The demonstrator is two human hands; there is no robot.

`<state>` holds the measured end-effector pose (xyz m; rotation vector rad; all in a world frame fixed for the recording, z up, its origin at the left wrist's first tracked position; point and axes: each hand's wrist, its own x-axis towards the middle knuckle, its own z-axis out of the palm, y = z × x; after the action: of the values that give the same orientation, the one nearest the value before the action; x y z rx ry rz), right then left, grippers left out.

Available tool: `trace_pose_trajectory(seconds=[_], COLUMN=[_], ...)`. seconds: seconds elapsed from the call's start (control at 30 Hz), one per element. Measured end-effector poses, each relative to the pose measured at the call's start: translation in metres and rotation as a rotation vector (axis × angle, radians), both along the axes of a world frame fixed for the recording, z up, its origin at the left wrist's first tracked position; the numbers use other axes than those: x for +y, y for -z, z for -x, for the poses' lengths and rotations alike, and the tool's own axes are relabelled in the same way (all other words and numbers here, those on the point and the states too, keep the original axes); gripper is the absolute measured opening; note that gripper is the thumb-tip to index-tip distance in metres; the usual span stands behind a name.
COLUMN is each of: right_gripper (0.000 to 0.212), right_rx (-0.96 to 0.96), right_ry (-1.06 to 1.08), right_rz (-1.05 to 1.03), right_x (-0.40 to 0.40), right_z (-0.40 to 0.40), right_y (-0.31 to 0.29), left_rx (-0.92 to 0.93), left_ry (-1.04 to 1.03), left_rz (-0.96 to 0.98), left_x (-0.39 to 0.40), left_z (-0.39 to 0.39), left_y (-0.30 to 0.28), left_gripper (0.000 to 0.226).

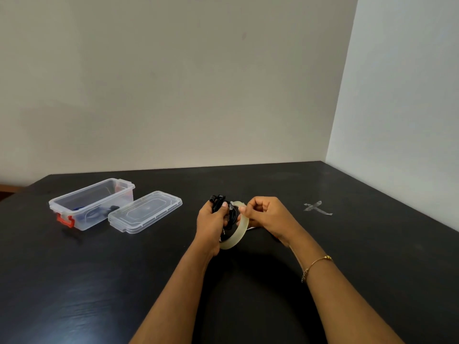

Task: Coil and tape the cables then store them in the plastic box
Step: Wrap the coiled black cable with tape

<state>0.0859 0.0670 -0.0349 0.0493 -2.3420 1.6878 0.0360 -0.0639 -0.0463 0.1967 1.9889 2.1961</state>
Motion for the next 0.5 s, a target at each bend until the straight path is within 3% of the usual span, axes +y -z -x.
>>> trace_pose_trajectory(seconds=[0.07, 0.2, 0.5], right_gripper=[0.014, 0.030, 0.016], right_rx=[-0.002, -0.021, -0.029], right_ry=[-0.008, -0.037, -0.031], right_rz=[0.050, 0.081, 0.058], right_x=[-0.0009, 0.0011, 0.0038], right_z=[0.0004, 0.0026, 0.0005], right_y=[0.0009, 0.0006, 0.0003], left_rx=[0.001, -0.003, 0.017], left_ry=[0.016, 0.022, 0.032], left_rz=[-0.016, -0.047, -0.021], left_x=[-0.0008, -0.0002, -0.0005], left_z=[-0.0002, 0.0033, -0.0031], left_y=[0.0003, 0.0036, -0.0025], left_gripper=[0.025, 0.022, 0.028])
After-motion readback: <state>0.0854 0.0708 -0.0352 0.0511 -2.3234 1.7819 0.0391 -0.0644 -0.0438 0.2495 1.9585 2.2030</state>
